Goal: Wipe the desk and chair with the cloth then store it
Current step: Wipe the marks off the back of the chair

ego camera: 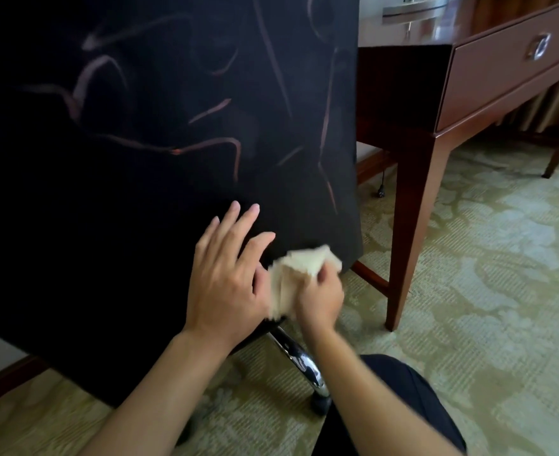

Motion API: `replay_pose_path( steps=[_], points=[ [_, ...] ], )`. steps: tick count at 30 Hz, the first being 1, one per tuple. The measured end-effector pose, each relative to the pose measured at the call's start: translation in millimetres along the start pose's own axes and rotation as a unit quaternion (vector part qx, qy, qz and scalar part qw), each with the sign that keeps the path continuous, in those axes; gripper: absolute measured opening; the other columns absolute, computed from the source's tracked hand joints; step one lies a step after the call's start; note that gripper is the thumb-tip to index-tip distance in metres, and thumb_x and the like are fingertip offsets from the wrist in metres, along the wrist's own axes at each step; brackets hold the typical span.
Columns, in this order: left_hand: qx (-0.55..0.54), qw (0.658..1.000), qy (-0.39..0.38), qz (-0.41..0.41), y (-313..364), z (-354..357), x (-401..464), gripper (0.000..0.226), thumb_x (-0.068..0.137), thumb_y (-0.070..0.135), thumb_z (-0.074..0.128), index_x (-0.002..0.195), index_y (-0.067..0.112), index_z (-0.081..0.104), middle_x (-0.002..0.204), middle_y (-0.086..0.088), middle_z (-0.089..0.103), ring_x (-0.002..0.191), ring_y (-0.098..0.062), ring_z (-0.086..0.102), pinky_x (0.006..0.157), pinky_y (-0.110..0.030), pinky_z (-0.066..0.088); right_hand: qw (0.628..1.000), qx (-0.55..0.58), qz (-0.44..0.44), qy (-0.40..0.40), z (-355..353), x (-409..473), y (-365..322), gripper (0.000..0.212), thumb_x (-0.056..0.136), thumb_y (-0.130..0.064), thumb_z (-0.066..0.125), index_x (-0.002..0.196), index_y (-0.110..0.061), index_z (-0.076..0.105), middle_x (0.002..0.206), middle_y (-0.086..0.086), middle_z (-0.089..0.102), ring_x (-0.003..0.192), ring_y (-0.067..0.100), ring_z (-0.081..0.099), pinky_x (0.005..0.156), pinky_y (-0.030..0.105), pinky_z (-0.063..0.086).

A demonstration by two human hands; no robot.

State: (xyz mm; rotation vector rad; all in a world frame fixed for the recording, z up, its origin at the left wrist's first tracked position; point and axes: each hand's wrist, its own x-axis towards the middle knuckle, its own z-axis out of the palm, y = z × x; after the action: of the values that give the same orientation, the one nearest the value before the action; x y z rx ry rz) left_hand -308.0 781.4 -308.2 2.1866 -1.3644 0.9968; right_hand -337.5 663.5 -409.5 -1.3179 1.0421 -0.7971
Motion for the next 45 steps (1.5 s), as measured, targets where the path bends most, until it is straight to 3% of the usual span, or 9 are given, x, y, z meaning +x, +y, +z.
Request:
replay_pose_path(
  steps=[6,12,15,20,23,31,36,39,45],
  points=[
    [0.011,0.999,-0.021,0.028,-17.8,-0.5,-13.2,0.038,0.079,-0.004,0.057,0.114,0.005,0.069,0.145,-0.014,0.051,0.144,-0.031,0.037,0.12,-0.045,0.028,0.976,0.038,0.214,-0.018,14.7,-35.7,33.1,0.022,0.094,-0.02,0.045,0.08,-0.02,0.062,0.089,0.005,0.069,0.082,0.023,0.064,0.082,0.046,0.057],
    [-0.005,1.0,0.016,0.013,-24.1,-4.9,-8.8,0.033,0.093,0.009,0.054,0.124,0.002,0.059,0.14,-0.014,0.057,0.138,-0.026,0.045,0.113,-0.035,0.032,0.983,0.139,-0.081,-0.086,27.4,-53.5,-86.3,0.032,0.094,-0.022,0.056,0.065,-0.013,0.048,0.059,-0.007,0.05,0.056,0.007,0.045,0.055,0.033,0.041],
    [0.004,1.0,0.009,0.021,-27.4,-5.0,-8.9,0.036,0.085,0.002,0.059,0.121,0.004,0.062,0.138,-0.012,0.058,0.138,-0.025,0.045,0.111,-0.034,0.035,0.985,0.103,-0.125,-0.058,28.4,-51.9,-68.5,0.029,0.095,-0.021,0.055,0.067,-0.013,0.049,0.056,-0.009,0.049,0.051,0.003,0.044,0.051,0.027,0.039],
    [0.009,0.999,-0.014,0.049,-30.8,-0.3,-14.9,0.036,0.075,-0.006,0.059,0.107,0.005,0.071,0.138,-0.013,0.058,0.14,-0.029,0.042,0.111,-0.04,0.036,0.995,-0.03,0.097,-0.017,16.3,-49.5,40.8,0.011,0.093,-0.028,0.054,0.083,-0.024,0.059,0.077,-0.005,0.064,0.072,0.014,0.06,0.064,0.034,0.051],
    [0.011,0.999,-0.019,0.048,-28.6,-3.0,-12.9,0.035,0.076,-0.005,0.058,0.107,0.006,0.071,0.14,-0.014,0.057,0.14,-0.031,0.042,0.111,-0.042,0.036,0.985,0.011,0.171,0.015,21.9,-42.5,27.2,0.021,0.093,-0.023,0.045,0.078,-0.014,0.058,0.079,0.002,0.064,0.075,0.022,0.06,0.07,0.04,0.051],
    [0.017,1.0,-0.009,0.023,-13.7,-11.3,11.9,0.04,0.078,0.007,0.058,0.118,0.008,0.067,0.136,-0.012,0.058,0.133,-0.028,0.048,0.105,-0.04,0.038,0.978,0.069,-0.196,-0.022,12.2,-3.6,-120.6,0.03,0.089,-0.016,0.051,0.061,-0.019,0.039,0.055,-0.01,0.042,0.053,0.006,0.038,0.054,0.027,0.034],
    [0.0,0.997,-0.047,0.066,13.2,-12.2,56.1,0.038,0.076,0.011,0.057,0.113,0.008,0.067,0.13,-0.015,0.06,0.128,-0.031,0.051,0.108,-0.042,0.04,0.999,0.004,-0.037,0.012,-0.5,15.6,-25.7,0.02,0.094,-0.019,0.049,0.079,-0.009,0.057,0.074,0.006,0.062,0.073,0.029,0.06,0.066,0.042,0.047],
    [0.003,0.992,-0.078,0.097,22.4,-4.5,60.8,0.036,0.077,0.011,0.055,0.11,0.008,0.068,0.127,-0.015,0.061,0.126,-0.031,0.053,0.109,-0.045,0.041,0.998,0.011,0.061,-0.026,-9.1,19.1,4.5,0.016,0.091,-0.02,0.046,0.08,-0.021,0.058,0.081,0.001,0.065,0.078,0.025,0.062,0.073,0.044,0.051],
    [0.01,0.991,-0.102,0.088,5.6,-1.9,54.0,0.036,0.079,0.011,0.054,0.112,0.01,0.068,0.128,-0.011,0.061,0.127,-0.028,0.053,0.11,-0.043,0.042,0.989,0.045,-0.143,-0.007,-9.0,36.4,-117.5,0.027,0.097,-0.019,0.045,0.07,-0.022,0.048,0.072,-0.003,0.056,0.071,0.016,0.055,0.071,0.04,0.045]
  ],
)
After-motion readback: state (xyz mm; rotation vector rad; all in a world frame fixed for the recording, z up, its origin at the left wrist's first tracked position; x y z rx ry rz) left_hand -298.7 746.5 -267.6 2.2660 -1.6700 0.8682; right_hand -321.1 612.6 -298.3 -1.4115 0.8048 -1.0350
